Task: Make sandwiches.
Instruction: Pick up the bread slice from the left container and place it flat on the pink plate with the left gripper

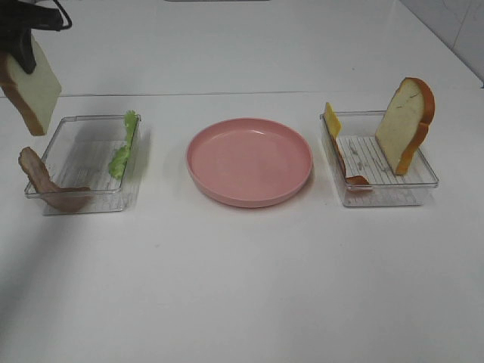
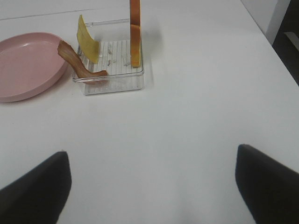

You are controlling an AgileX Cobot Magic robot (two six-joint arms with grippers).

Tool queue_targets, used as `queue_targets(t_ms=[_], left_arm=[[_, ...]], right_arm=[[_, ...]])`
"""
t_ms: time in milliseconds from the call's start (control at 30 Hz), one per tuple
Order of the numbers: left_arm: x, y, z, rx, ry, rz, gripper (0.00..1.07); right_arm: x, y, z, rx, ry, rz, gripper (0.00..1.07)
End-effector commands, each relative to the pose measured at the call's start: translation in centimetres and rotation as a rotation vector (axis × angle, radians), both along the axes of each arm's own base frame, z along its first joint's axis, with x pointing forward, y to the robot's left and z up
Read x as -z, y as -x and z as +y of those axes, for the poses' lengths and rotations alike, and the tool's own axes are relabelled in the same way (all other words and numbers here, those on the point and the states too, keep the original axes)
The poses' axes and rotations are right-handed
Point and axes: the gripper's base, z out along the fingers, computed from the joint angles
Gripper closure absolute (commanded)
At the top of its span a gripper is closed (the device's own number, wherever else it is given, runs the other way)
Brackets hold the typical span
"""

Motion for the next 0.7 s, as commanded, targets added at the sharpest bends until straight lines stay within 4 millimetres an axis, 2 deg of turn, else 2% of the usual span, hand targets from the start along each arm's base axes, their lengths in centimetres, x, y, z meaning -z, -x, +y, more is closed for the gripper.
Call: queue_targets(t_ms=[33, 67, 133, 167, 233, 267, 333, 367, 433, 567, 633, 667, 700], left_arm=[[-4.1, 2.3, 0.0, -0.018, 0.007, -0.023, 1.07], [-4.1, 2.3, 0.0, -0.018, 0.007, -0.023, 1.07], [-6.6, 3.3, -0.3, -0.014, 0.053, -0.093, 1.07], [-6.6, 3.3, -0.3, -0.014, 0.053, -0.093, 1.07], [-8.8, 4.3, -0.9, -0.003, 0.131, -0.161, 1.07], [-8.8, 4.3, -0.9, -0.003, 0.131, -0.161, 1.07], [-10.3, 4.9, -1.7, 0.025, 0.232, -0.212, 1.07], [-10.3, 4.9, -1.7, 0.025, 0.232, -0.212, 1.07], [-10.9, 4.8, -2.7, 0.068, 0.34, -0.249, 1.07], [-10.6, 4.1, -3.8, 0.084, 0.457, -0.26, 1.07], [-9.6, 3.5, -5.9, 0.133, 0.55, -0.24, 1.07], [-9.6, 3.5, -5.9, 0.133, 0.55, -0.24, 1.07], [-8.3, 3.0, -7.9, 0.177, 0.58, -0.214, 1.07]], right_arm=[[0.0, 0.3, 0.0, -0.001, 0.004, -0.038, 0.18], [0.0, 0.3, 0.0, -0.001, 0.004, -0.038, 0.18], [0.0, 0.3, 0.0, -0.001, 0.004, -0.038, 0.18], [0.0, 0.3, 0.0, -0.001, 0.004, -0.038, 0.18], [0.0, 0.3, 0.0, -0.001, 0.004, -0.038, 0.18], [0.0, 0.3, 0.0, -0.001, 0.004, -0.038, 0.18], [0.0, 0.3, 0.0, -0.001, 0.004, -0.038, 0.18], [0.0, 0.3, 0.0, -0.001, 0.004, -0.038, 0.18], [0.0, 0.3, 0.0, -0.001, 0.004, -0.038, 0.18], [0.0, 0.3, 0.0, -0.001, 0.004, -0.038, 0.18], [0.0, 0.3, 0.0, -0.001, 0.004, -0.038, 0.18], [0.0, 0.3, 0.0, -0.001, 0.004, -0.038, 0.18], [0.0, 0.3, 0.0, -0.001, 0.005, -0.038, 0.18]])
